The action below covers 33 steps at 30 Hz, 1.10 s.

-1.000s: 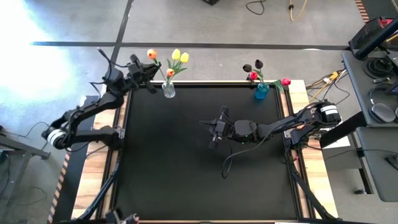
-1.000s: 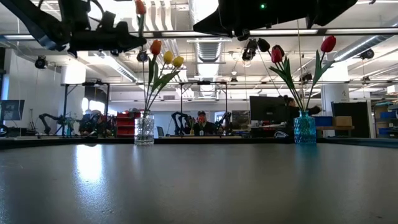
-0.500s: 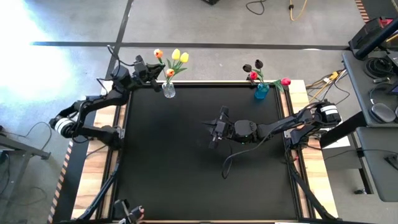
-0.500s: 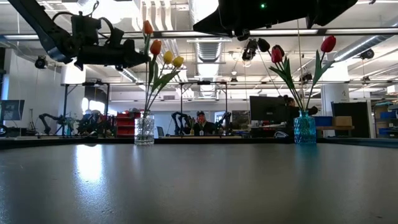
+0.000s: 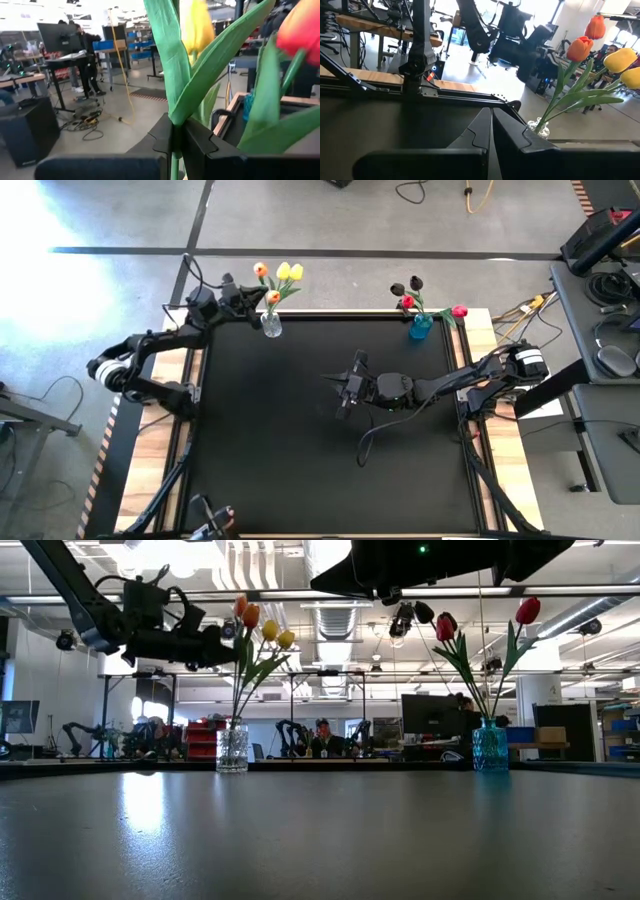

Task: Sort flowers into vase by color
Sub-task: Put the orange flower into the transparent vase

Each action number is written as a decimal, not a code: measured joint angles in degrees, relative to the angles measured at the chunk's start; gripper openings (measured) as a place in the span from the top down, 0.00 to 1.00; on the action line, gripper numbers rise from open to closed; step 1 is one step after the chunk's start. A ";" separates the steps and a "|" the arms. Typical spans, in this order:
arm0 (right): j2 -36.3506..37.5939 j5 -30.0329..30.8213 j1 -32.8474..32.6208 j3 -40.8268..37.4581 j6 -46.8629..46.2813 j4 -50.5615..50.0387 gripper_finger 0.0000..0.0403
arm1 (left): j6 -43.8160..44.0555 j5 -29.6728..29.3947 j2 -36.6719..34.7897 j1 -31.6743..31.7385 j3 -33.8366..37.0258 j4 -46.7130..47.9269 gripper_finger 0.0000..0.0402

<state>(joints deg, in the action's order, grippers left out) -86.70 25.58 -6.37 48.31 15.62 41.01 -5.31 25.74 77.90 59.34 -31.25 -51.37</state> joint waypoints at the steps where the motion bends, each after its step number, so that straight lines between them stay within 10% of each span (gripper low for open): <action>1: 0.00 -0.02 0.00 0.00 0.00 0.00 0.97 | -0.09 -0.22 0.28 0.14 0.20 0.00 0.98; 16: -0.02 -0.04 0.00 0.02 -0.02 -0.02 0.97 | -3.18 -0.29 2.96 0.77 2.99 -0.28 0.96; 33: -0.04 -0.38 0.85 -0.23 0.90 -5.21 0.97 | -4.95 0.76 -7.21 0.77 8.93 3.06 0.61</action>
<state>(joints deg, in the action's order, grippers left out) -86.74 25.20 -5.52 48.08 16.51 35.81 -10.26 26.50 70.70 60.12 -22.32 -48.32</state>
